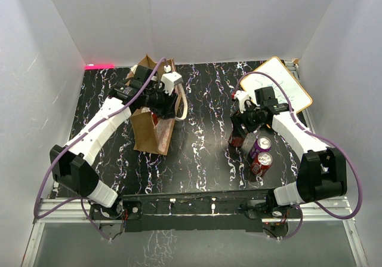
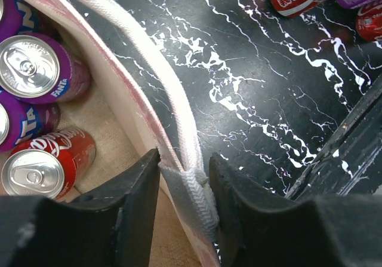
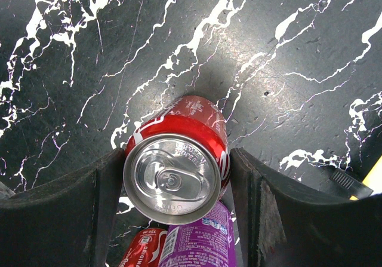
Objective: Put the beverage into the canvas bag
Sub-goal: Move the canvas bag to the center of the board.
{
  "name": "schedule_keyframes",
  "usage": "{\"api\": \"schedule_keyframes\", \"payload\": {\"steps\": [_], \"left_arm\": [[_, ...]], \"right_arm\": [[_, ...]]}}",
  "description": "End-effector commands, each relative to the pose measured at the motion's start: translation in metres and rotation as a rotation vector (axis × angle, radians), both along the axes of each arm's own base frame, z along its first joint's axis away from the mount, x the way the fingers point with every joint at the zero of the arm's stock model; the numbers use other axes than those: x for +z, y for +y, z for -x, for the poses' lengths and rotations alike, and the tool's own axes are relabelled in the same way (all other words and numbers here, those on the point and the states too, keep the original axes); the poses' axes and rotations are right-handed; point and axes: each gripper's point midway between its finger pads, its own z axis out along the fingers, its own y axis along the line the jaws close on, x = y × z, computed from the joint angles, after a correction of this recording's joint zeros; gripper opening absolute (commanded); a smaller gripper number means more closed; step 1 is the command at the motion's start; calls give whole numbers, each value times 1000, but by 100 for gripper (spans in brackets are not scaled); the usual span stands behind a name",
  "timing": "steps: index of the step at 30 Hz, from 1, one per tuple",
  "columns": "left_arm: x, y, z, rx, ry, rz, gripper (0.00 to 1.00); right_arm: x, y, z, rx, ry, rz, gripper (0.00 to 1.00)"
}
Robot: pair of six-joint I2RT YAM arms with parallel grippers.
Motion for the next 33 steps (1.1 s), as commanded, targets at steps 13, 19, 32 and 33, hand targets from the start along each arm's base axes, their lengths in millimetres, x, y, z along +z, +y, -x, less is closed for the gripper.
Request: {"api": "schedule_keyframes", "payload": {"steps": [13, 19, 32, 33], "left_arm": [[51, -51, 17, -104, 55, 244, 0], [56, -83, 30, -197, 62, 267, 0], [66, -144, 51, -353, 38, 287, 0], [64, -149, 53, -365, 43, 287, 0]], "right_arm": [[40, 13, -17, 4, -88, -66, 21], [48, 14, -19, 4, -106, -69, 9], [77, 9, -31, -35, -200, -61, 8], [82, 8, -33, -42, -213, -60, 8]]}}
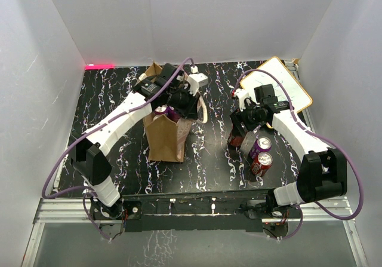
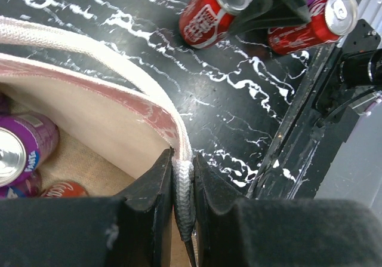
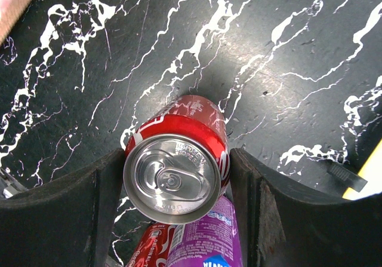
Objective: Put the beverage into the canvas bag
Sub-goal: Move the canvas bag to the center of the board.
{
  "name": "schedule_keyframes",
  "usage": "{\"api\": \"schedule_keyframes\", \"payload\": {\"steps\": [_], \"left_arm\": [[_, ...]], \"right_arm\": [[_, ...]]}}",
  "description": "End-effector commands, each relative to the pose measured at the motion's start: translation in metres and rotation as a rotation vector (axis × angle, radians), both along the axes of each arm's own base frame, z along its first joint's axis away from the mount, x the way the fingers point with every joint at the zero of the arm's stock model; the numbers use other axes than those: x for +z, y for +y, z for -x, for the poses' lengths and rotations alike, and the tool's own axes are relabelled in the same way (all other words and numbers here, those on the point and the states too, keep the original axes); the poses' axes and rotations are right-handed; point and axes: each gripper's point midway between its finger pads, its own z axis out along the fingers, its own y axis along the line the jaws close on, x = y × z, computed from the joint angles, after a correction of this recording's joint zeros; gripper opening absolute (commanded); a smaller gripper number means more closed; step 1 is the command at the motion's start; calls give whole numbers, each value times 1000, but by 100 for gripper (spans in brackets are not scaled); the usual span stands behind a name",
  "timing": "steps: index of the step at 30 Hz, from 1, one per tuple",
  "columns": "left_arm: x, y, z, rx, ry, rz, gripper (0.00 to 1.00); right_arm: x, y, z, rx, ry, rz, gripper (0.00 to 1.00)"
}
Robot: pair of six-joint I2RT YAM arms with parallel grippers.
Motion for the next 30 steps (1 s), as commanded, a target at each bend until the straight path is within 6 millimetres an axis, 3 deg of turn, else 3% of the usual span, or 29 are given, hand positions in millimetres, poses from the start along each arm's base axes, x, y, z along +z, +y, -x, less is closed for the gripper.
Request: {"api": "schedule_keyframes", "payload": {"steps": [1, 5, 6, 11, 14, 17, 19, 22, 26, 30], "left_arm": [[53, -48, 27, -165, -40, 184, 0], [50, -62, 31, -209, -51, 180, 0], [49, -65, 32, -220, -58, 179, 5], [53, -66, 32, -255, -109, 176, 37], [62, -63, 31, -294, -172, 170, 52], [75, -56, 30, -343, -264, 155, 79], [85, -50, 29, -357, -320, 140, 89], [96, -38, 19, -296, -372, 107, 93], [115, -5, -16, -135, -429, 81, 93], [134, 47, -59, 89, -449, 89, 93]], "right_arm": [[72, 5, -35, -22, -239, -49, 8], [82, -1, -40, -58, -265, -46, 8], [84, -2, -41, -69, -271, -45, 8], [113, -7, -50, -151, -310, -77, 8], [147, -5, -57, -185, -361, -123, 8], [185, 3, -59, -168, -419, -186, 8], [213, 12, -56, -122, -461, -233, 8], [257, 21, -55, -88, -544, -290, 8], [310, 39, -46, -13, -663, -373, 8], [335, 84, -32, 109, -695, -439, 8]]}}
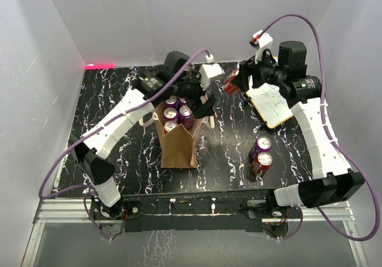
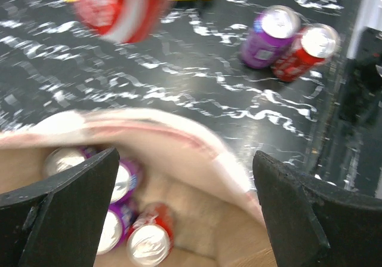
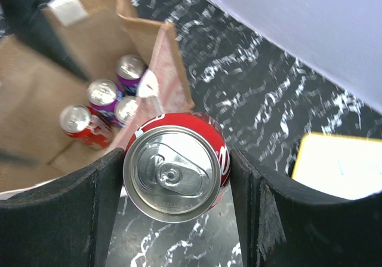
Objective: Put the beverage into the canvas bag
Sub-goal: Place the drink in the canvas bag.
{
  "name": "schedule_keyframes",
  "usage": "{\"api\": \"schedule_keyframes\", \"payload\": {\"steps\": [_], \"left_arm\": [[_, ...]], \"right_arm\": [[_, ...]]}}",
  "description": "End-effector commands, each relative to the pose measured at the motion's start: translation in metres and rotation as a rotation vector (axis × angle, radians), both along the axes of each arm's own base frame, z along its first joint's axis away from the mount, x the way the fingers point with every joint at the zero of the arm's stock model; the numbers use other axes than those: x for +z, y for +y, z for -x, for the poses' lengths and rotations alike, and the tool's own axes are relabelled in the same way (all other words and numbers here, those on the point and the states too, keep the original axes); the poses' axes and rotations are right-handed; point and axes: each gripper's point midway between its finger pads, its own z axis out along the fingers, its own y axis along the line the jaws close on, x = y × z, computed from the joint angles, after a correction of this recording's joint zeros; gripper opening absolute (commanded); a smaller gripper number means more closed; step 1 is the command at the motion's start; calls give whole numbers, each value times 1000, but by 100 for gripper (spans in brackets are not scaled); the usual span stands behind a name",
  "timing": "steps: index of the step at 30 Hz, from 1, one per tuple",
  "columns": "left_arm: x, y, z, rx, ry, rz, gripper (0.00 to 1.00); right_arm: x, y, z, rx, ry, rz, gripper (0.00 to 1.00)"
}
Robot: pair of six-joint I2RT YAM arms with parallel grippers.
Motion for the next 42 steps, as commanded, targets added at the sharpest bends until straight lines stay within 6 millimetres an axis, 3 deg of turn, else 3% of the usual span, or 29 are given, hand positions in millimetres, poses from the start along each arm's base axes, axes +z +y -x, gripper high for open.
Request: {"api": "schedule_keyframes", "payload": {"steps": [1, 7, 13, 20, 24, 31, 42], "left_arm": [[56, 76, -49, 288, -108, 78, 93], [59, 155, -86, 578, -160, 53, 93], [33, 198, -85, 727, -80, 59, 88], [22, 206, -67, 706, -36, 93, 87], [18, 207, -66, 701, -23, 96, 87], [31, 211, -60, 693, -69, 105, 87], [32, 217, -59, 698, -63, 121, 87]], "right_arm": [[87, 61, 28, 194, -249, -103, 8], [92, 129, 52, 361, -284, -95, 8], [52, 171, 49, 441, -175, -41, 8], [6, 189, 26, 408, -62, 37, 8], [-21, 193, 19, 412, 5, 92, 8], [-70, 199, 32, 499, 105, 202, 8], [-113, 200, 39, 514, 185, 252, 8]]}}
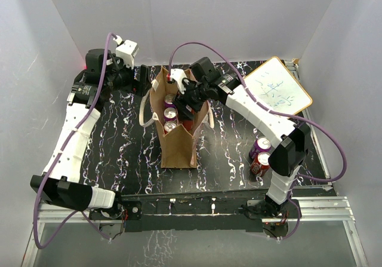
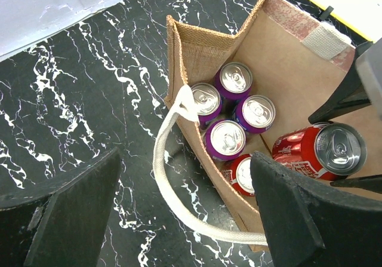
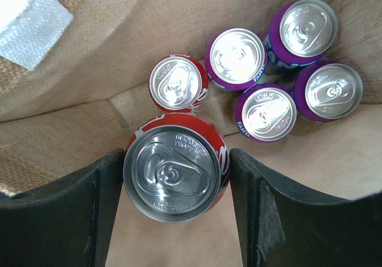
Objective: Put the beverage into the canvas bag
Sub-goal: Place the drink in the canvas bag.
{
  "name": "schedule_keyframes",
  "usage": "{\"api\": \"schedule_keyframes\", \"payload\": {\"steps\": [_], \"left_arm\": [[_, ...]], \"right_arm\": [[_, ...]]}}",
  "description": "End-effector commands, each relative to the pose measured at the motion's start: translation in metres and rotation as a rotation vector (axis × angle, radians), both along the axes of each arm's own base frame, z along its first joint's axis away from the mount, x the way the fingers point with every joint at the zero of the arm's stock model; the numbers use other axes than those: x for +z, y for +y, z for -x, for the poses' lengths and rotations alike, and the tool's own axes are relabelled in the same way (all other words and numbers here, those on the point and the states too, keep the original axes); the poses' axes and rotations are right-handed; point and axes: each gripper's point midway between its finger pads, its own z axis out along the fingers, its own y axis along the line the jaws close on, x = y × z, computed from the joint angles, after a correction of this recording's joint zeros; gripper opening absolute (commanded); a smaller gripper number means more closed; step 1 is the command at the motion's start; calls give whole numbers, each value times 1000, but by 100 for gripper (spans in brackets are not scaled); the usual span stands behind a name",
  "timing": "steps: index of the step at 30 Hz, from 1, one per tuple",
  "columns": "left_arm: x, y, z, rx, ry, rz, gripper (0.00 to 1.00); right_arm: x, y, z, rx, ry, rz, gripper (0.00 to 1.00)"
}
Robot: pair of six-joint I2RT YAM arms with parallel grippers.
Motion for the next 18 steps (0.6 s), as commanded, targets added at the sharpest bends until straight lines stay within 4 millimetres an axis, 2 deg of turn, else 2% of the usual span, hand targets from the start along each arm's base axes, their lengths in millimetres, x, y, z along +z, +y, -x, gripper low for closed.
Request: {"api": "schedule_keyframes", "payload": {"steps": [1, 4, 9, 13, 18], "left_arm": [[10, 0, 7, -16, -29, 23, 87], [12, 3, 6, -10, -35, 27, 87], [15, 10, 4, 14, -41, 39, 87], [12, 11, 4, 10, -38, 36, 87], [10, 12, 5, 5, -41, 28, 87]], "right_arm": [[14, 14, -11, 14, -71, -66, 8], [-1, 13, -15, 15, -74, -29, 8], [-12, 15, -17, 37, -90, -30, 8], [-32, 16, -19, 35, -83, -20, 8], [-41, 19, -28, 13, -115, -36, 8]]}}
